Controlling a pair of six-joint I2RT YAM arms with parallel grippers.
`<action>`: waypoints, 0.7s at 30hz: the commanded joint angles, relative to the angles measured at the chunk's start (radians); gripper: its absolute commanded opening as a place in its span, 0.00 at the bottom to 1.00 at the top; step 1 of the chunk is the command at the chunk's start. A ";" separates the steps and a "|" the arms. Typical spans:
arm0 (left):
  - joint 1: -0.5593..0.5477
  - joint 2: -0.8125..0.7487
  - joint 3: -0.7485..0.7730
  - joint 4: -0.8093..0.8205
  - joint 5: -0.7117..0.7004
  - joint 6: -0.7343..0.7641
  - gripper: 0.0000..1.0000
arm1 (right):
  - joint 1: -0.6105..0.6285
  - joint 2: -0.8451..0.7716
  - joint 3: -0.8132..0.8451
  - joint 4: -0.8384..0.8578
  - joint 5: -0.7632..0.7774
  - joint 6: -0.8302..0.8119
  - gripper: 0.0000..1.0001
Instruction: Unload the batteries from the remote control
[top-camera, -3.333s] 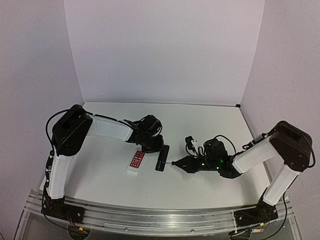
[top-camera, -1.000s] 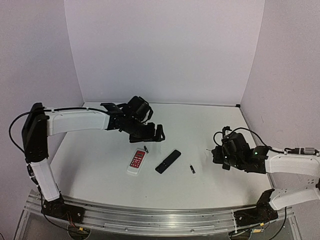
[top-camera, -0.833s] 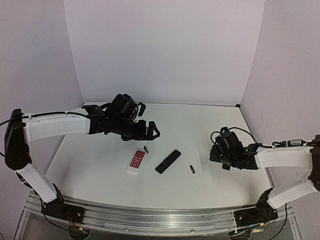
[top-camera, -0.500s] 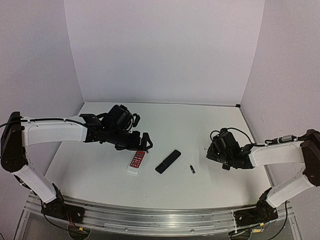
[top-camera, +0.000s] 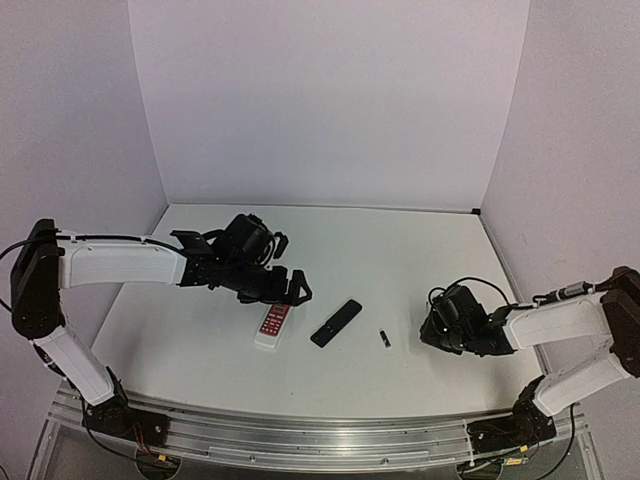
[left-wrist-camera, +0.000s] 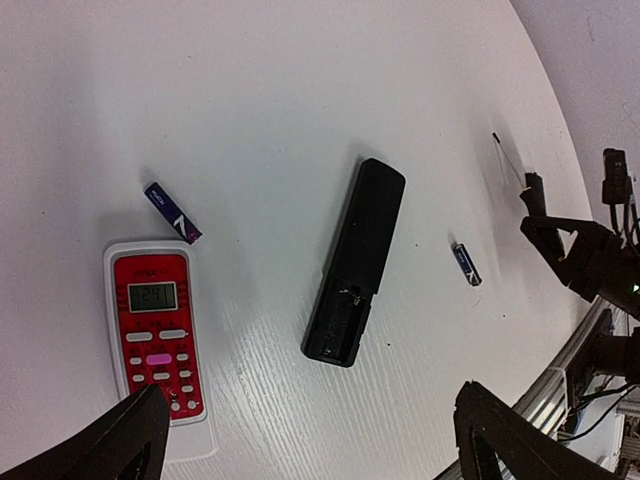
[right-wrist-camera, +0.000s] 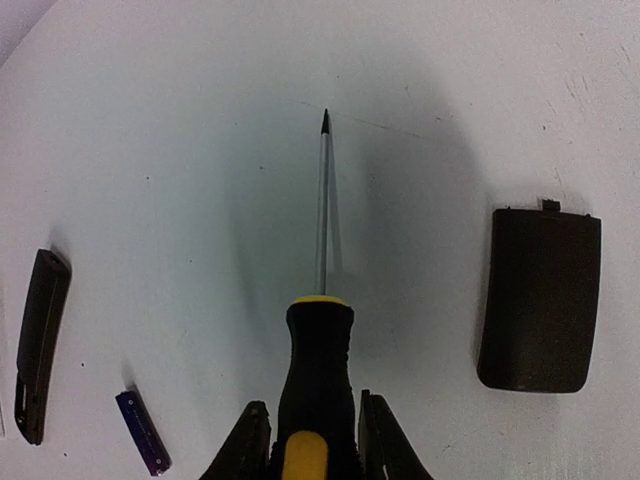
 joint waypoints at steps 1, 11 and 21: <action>-0.001 0.040 0.069 0.015 0.026 0.049 1.00 | -0.001 -0.045 0.018 -0.024 -0.036 -0.007 0.32; -0.002 0.197 0.221 -0.043 0.049 0.132 1.00 | -0.001 -0.107 0.074 -0.204 -0.019 -0.047 0.48; -0.021 0.433 0.453 -0.168 0.052 0.231 1.00 | -0.001 -0.213 0.113 -0.375 0.035 -0.069 0.83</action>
